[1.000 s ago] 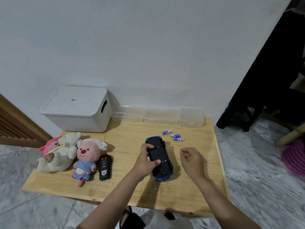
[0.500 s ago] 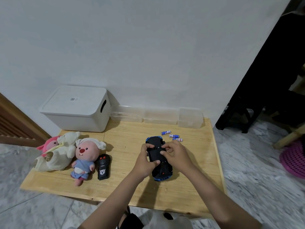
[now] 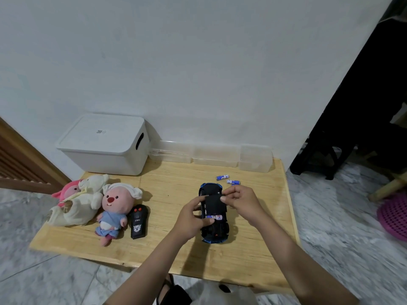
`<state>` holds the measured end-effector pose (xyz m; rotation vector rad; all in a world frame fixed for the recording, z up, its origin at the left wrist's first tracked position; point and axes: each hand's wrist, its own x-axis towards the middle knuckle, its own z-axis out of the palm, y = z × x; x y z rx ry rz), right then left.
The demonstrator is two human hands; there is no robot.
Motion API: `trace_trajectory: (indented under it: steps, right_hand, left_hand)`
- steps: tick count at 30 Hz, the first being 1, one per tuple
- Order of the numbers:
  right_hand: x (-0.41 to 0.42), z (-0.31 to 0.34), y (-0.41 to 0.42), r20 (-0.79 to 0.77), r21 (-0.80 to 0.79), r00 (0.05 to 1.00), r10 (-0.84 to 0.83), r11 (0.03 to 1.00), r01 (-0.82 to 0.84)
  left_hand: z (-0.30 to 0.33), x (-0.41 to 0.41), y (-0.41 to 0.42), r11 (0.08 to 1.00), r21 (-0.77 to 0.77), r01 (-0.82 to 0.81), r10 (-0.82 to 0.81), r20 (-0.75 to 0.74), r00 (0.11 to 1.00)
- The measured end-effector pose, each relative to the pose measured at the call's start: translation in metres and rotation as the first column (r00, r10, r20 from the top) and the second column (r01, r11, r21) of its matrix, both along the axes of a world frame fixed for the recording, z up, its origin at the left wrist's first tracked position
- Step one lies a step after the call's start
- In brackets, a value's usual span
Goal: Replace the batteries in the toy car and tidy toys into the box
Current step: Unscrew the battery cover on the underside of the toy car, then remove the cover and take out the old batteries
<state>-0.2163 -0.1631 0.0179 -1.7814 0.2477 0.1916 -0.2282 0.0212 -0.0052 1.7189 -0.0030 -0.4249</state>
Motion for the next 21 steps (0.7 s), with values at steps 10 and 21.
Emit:
trace_trajectory:
  steps: [10, 21]
  right_hand:
    - [-0.013, -0.018, -0.061, -0.113, -0.079, 0.973, -0.200, 0.978, 0.191]
    - [-0.051, -0.055, -0.107, -0.263, -0.226, 0.907, -0.329, 0.935, 0.273]
  left_hand:
    - [-0.011, -0.001, 0.011, 0.990, 0.015, -0.144, 0.144, -0.067, 0.987]
    - [-0.010, 0.004, 0.010, 0.991, 0.016, -0.131, 0.132, -0.068, 0.989]
